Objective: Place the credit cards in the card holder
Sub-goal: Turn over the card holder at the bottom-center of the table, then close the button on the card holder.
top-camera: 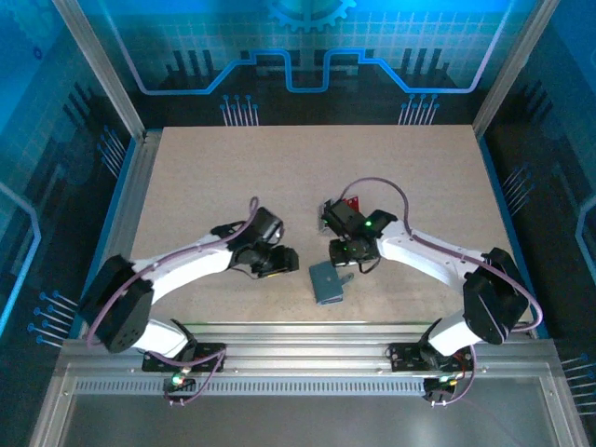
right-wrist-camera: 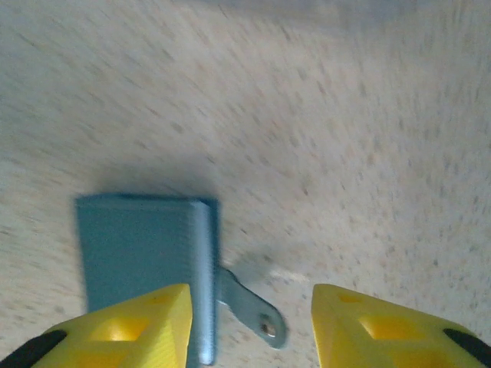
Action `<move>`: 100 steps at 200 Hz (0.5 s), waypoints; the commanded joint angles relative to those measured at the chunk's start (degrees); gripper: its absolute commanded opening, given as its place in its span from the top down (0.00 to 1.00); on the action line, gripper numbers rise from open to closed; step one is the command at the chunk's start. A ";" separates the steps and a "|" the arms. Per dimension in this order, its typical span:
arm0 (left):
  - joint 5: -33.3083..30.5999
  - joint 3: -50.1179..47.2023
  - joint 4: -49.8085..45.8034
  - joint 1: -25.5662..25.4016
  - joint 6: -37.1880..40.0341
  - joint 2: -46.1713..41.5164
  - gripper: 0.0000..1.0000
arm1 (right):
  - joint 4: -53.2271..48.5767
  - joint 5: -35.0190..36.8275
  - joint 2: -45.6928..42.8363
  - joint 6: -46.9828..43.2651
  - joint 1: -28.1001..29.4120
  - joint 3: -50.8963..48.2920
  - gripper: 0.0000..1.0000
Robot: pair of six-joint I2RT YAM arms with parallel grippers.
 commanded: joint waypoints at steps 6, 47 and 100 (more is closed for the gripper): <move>1.76 5.50 0.02 -3.60 2.47 6.87 0.45 | 4.74 -11.74 -3.96 -2.97 -5.56 -6.42 0.55; -1.48 8.87 -2.50 -6.36 3.69 13.35 0.45 | 9.40 -19.74 -4.70 -3.82 -9.99 -11.50 0.63; -2.14 7.68 -1.90 -7.63 4.07 17.22 0.46 | 11.48 -22.07 -2.85 -3.78 -11.15 -12.31 0.78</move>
